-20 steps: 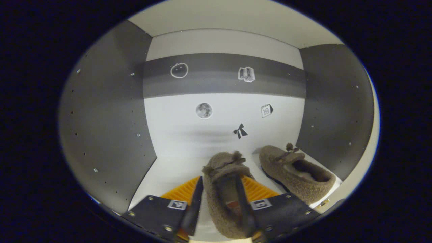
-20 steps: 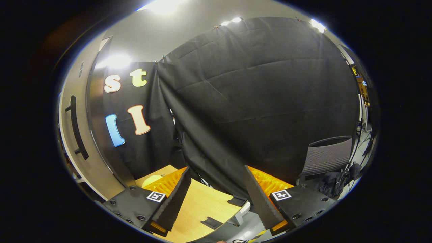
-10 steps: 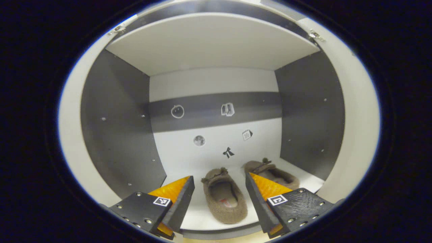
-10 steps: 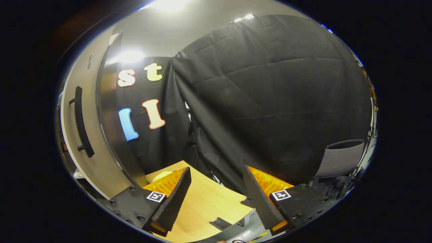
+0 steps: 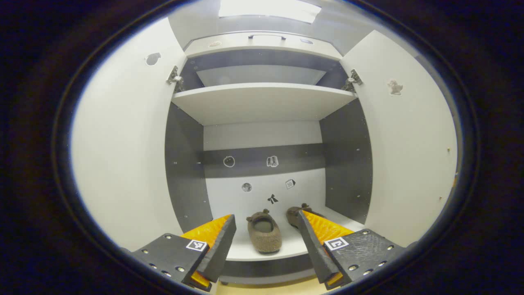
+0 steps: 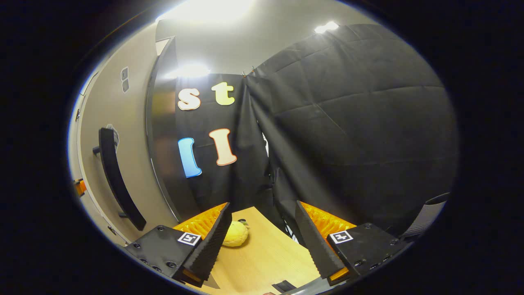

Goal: Grab one shoe with the right hand and put it into the shoe cabinet, grab the other shoe with the left hand and put it into the shoe cabinet; then close the right door with the right hand and the left door with the left hand.

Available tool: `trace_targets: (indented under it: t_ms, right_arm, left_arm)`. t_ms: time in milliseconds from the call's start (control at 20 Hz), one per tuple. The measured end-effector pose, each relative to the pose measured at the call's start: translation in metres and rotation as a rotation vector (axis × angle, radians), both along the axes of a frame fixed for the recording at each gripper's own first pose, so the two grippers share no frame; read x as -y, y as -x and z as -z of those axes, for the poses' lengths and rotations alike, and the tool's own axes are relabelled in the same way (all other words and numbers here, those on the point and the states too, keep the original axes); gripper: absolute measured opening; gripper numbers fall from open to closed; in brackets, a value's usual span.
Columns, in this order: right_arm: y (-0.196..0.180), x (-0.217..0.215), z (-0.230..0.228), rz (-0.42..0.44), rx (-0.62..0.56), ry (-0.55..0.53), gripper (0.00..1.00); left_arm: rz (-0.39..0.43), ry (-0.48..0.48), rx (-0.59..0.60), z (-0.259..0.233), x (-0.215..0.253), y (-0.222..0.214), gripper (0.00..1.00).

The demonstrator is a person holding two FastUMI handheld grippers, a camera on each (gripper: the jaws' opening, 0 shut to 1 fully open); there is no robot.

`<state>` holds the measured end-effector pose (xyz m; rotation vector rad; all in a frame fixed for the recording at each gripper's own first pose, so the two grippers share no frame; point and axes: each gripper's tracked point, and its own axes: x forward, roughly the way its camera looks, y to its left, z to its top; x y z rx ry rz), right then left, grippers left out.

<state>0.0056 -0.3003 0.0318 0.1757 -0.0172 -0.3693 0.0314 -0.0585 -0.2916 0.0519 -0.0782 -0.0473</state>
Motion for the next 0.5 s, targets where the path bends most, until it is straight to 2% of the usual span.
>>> trace_targets:
  t_ms: [100, 150, 200, 250, 450, 500]
  right_arm:
    - [-0.008, -0.011, -0.011, -0.068, 0.015, -0.013, 0.98]
    - [-0.014, -0.012, -0.017, -0.093, 0.019, -0.01, 0.93]
    - [-0.019, -0.013, -0.02, -0.111, 0.022, -0.009, 0.98]
    - [-0.025, -0.016, -0.023, -0.137, 0.022, -0.01, 0.98]
    - [-0.045, -0.031, -0.035, -0.257, 0.026, 0.006, 0.98]
    - [-0.049, -0.035, -0.039, -0.287, 0.031, 0.018, 0.98]
  left_arm:
    - [-0.019, 0.015, -0.004, 0.008, 0.003, 0.016, 0.95]
    - [-0.025, 0.017, -0.012, 0.015, 0.003, 0.023, 0.94]
    - [-0.031, 0.018, -0.02, 0.023, 0.004, 0.031, 0.94]
    - [-0.054, 0.02, -0.033, 0.03, 0.001, 0.036, 0.87]
    - [-0.149, 0.049, -0.065, 0.052, -0.01, 0.063, 0.88]
    - [-0.188, 0.045, -0.077, 0.056, -0.014, 0.072, 0.94]
